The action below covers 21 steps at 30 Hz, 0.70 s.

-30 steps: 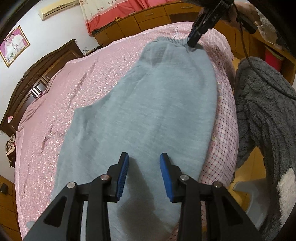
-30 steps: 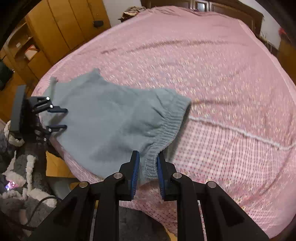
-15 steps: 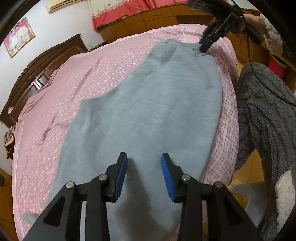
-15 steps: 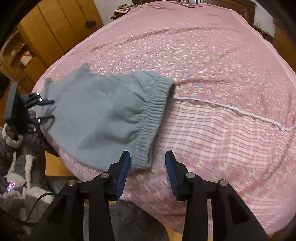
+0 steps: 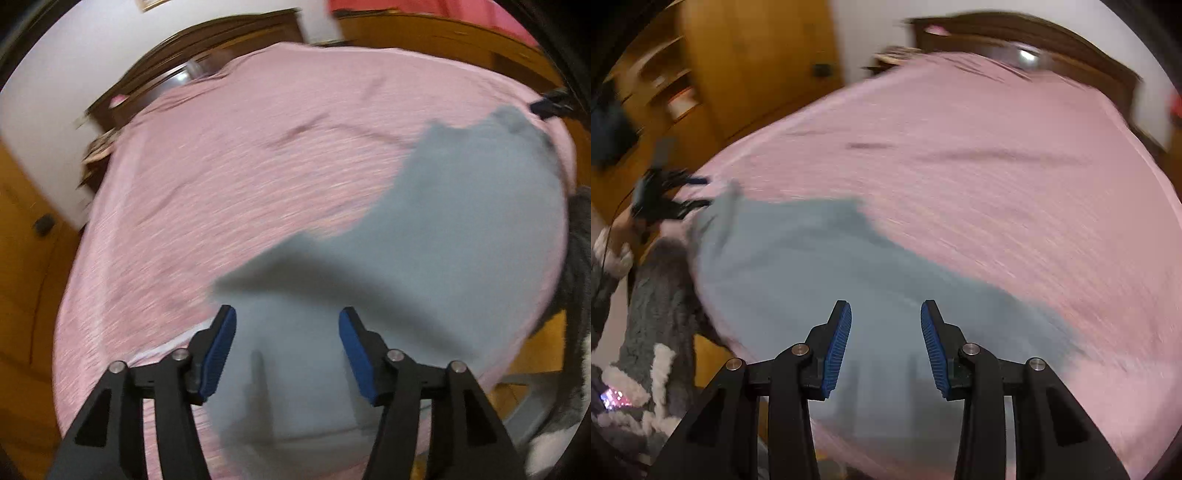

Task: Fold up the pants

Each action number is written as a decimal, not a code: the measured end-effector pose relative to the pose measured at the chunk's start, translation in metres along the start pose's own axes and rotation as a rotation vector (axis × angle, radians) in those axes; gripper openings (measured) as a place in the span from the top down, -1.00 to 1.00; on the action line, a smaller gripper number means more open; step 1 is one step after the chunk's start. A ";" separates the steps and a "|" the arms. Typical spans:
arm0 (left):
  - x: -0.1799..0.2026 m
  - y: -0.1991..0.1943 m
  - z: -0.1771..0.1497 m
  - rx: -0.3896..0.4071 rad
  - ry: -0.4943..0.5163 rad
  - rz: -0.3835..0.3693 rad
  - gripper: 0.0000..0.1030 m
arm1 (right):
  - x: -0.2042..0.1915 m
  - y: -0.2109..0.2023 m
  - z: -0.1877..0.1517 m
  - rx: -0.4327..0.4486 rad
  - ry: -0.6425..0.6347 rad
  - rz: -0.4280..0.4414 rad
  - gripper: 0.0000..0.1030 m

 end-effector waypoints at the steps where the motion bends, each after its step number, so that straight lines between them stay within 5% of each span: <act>1: -0.015 0.000 -0.011 -0.014 -0.038 0.011 -0.23 | -0.023 0.014 0.005 -0.001 -0.037 0.030 0.21; 5: -0.053 0.007 -0.064 -0.058 -0.300 -0.117 -0.31 | -0.138 0.071 0.023 0.030 -0.239 0.131 0.21; 9: -0.047 0.003 -0.091 -0.010 -0.438 -0.266 -0.25 | -0.216 0.115 0.048 0.012 -0.329 0.269 0.22; 13: -0.029 -0.002 -0.097 -0.001 -0.436 -0.287 -0.15 | -0.237 0.147 0.094 -0.008 -0.289 0.333 0.21; 17: -0.023 -0.012 -0.092 0.045 -0.444 -0.289 -0.04 | -0.241 0.174 0.124 -0.031 -0.272 0.291 0.21; 21: -0.024 -0.039 -0.093 0.070 -0.440 -0.217 0.36 | -0.235 0.182 0.121 -0.045 -0.255 0.302 0.21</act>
Point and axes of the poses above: each gripper's, at about its wrist camera, not at the fingertips, and y roughly the way its jaws point, x to its right, z to its top, the point moved 7 cm from there along y, roughly the way its jaws point, and after that the axes turned 14 degrees about y, right-handed, at the moved point
